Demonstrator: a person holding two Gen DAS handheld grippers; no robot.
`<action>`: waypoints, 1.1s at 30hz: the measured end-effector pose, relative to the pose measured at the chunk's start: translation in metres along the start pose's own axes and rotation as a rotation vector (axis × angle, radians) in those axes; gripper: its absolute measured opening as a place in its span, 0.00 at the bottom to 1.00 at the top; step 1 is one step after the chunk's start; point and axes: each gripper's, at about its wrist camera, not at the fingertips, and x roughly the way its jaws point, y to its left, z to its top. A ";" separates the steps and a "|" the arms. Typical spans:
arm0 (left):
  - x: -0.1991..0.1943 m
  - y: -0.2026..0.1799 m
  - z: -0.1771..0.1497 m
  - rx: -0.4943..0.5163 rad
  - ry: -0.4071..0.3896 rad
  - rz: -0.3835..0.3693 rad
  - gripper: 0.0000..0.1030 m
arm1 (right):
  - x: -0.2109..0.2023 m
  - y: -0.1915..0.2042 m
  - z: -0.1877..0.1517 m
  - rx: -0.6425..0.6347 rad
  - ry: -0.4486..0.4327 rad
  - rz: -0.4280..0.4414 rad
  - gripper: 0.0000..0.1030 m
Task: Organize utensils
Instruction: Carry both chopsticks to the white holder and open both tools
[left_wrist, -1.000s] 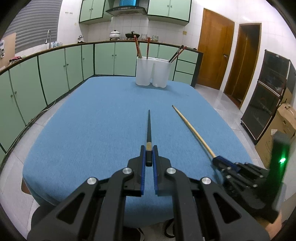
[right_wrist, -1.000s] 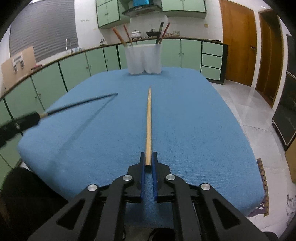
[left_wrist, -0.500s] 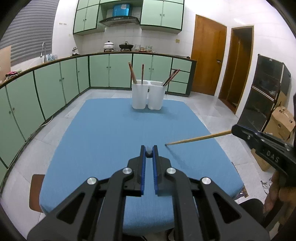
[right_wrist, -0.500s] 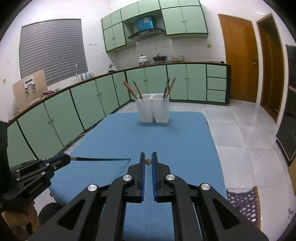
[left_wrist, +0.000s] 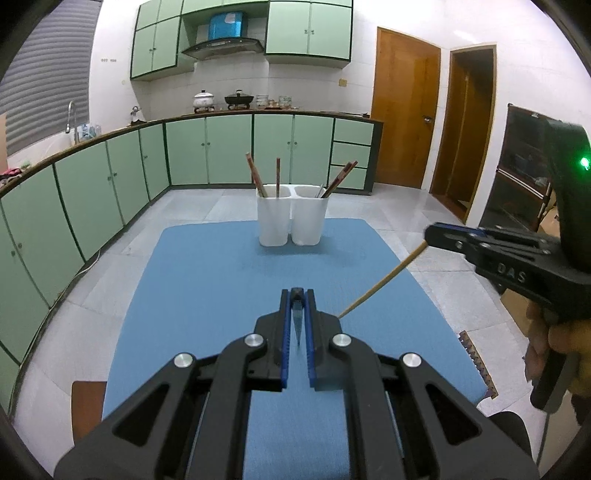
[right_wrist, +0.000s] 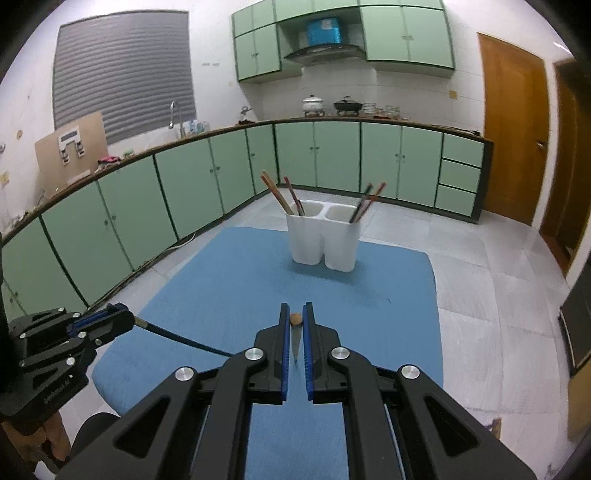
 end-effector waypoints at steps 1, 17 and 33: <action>0.003 0.000 0.004 0.004 0.001 -0.001 0.06 | 0.005 0.000 0.004 -0.012 0.006 0.005 0.06; 0.043 0.006 0.046 0.040 0.025 -0.056 0.06 | 0.056 -0.001 0.056 -0.073 0.078 0.055 0.06; 0.052 0.006 0.073 0.056 0.075 -0.076 0.06 | 0.046 -0.005 0.070 -0.086 0.074 0.045 0.06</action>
